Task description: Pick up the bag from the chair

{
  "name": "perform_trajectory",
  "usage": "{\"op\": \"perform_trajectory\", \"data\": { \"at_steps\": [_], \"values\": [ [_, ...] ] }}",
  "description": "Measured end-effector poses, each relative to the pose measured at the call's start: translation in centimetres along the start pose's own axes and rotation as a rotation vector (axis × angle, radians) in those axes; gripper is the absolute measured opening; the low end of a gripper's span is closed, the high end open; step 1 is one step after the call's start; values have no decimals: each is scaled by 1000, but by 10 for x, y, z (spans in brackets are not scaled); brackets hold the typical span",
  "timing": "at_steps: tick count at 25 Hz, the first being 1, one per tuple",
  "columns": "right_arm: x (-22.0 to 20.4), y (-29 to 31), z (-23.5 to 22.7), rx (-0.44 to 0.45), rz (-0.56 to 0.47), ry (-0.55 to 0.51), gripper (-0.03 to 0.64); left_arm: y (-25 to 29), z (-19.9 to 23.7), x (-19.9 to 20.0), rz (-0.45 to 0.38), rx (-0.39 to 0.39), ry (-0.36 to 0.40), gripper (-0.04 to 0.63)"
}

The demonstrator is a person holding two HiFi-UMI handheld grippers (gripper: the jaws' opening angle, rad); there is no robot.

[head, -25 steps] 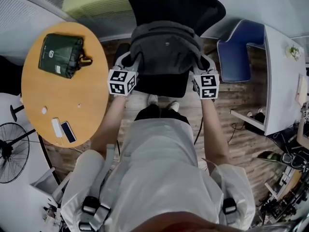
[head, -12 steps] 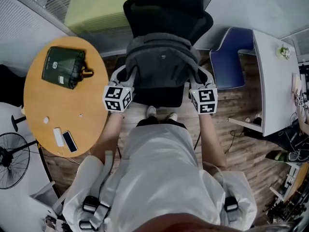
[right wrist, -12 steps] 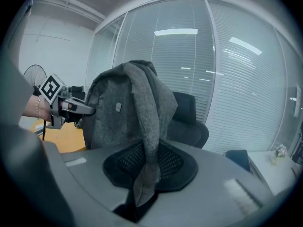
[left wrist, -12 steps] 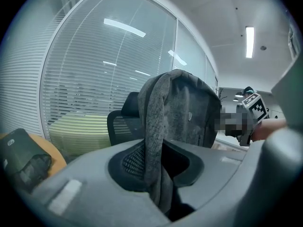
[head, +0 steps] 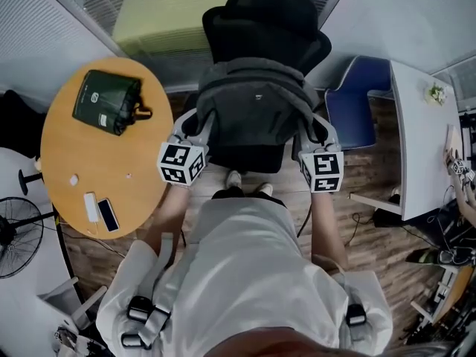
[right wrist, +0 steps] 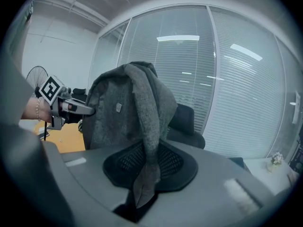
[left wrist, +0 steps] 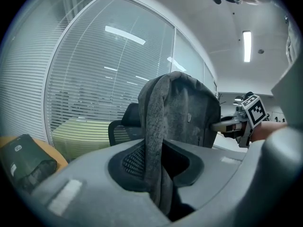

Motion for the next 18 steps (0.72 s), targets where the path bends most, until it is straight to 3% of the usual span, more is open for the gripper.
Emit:
{"op": "perform_trajectory", "data": {
  "at_steps": [18],
  "values": [
    [62,-46,6,5,-100,-20,59,-43,-20,68,-123,-3,40,67]
  ]
}}
Point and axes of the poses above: the fingertips, and each gripper's own axes: y forward along the fingers, z to its left, x out of its top, the point moved 9 cm from there along -y, backward along the fingers, and after that the axes turned 5 degrees about -z, right-handed, at the moved point
